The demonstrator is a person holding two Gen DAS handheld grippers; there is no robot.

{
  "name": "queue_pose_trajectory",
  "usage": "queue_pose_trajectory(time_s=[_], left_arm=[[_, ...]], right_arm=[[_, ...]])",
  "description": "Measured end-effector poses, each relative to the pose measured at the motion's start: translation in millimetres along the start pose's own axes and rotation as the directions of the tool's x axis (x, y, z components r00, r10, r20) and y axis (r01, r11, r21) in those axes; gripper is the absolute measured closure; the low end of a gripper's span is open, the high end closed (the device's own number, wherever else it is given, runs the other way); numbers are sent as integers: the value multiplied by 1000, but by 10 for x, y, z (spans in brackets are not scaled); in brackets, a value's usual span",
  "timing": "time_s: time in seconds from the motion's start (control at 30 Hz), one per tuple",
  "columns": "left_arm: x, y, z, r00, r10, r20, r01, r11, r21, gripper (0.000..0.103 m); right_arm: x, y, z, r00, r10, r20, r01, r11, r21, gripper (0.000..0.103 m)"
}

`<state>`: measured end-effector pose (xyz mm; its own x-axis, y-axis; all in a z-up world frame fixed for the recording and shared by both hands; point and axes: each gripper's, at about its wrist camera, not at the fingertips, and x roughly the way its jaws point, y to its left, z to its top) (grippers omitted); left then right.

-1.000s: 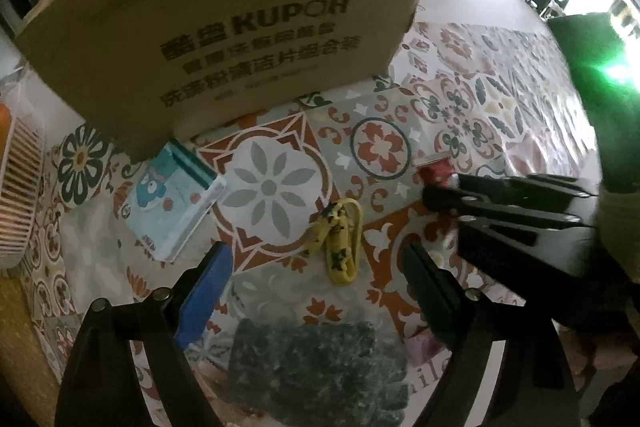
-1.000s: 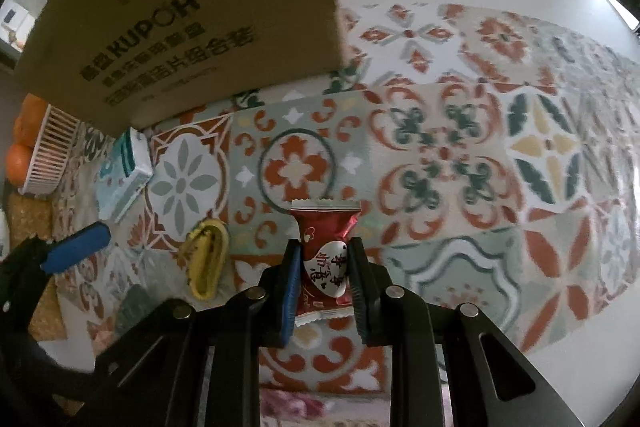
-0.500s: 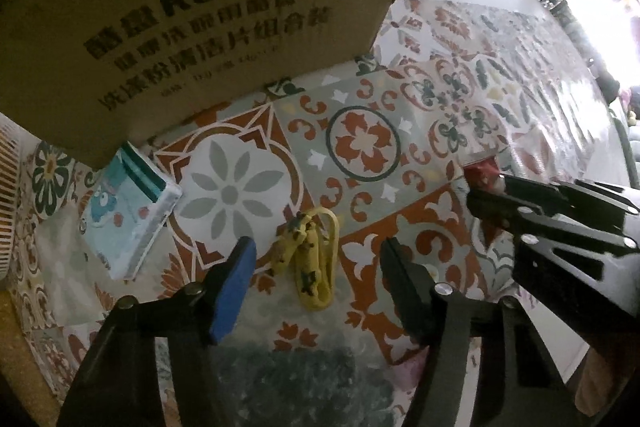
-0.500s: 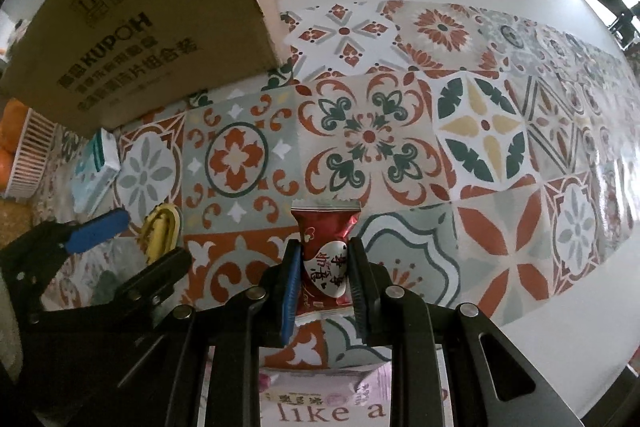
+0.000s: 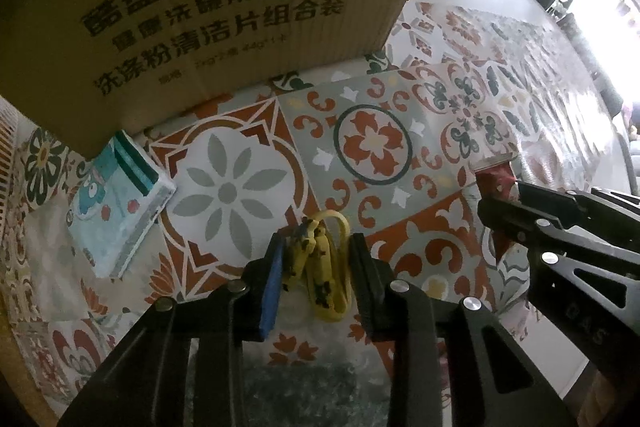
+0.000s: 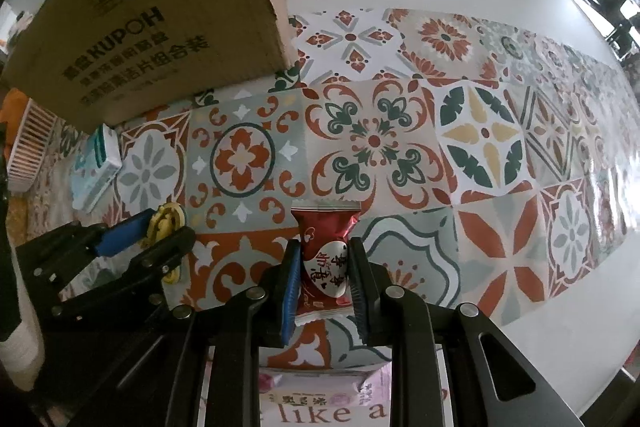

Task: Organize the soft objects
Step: 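Grasp the yellow cable with the left gripper, then carry the yellow cable with the left gripper while the right gripper carries the candy packet to the box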

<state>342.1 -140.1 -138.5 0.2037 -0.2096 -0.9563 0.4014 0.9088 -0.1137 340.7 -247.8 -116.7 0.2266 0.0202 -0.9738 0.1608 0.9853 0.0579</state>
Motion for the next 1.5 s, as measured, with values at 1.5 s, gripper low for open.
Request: queue_pose_trajectory(time_s=[1.5], left_arm=[[-1787, 599, -29, 908, 100, 407, -52, 991, -127, 71]], right_arm=[[-1401, 829, 97, 916, 159, 369, -114, 984, -141, 79]])
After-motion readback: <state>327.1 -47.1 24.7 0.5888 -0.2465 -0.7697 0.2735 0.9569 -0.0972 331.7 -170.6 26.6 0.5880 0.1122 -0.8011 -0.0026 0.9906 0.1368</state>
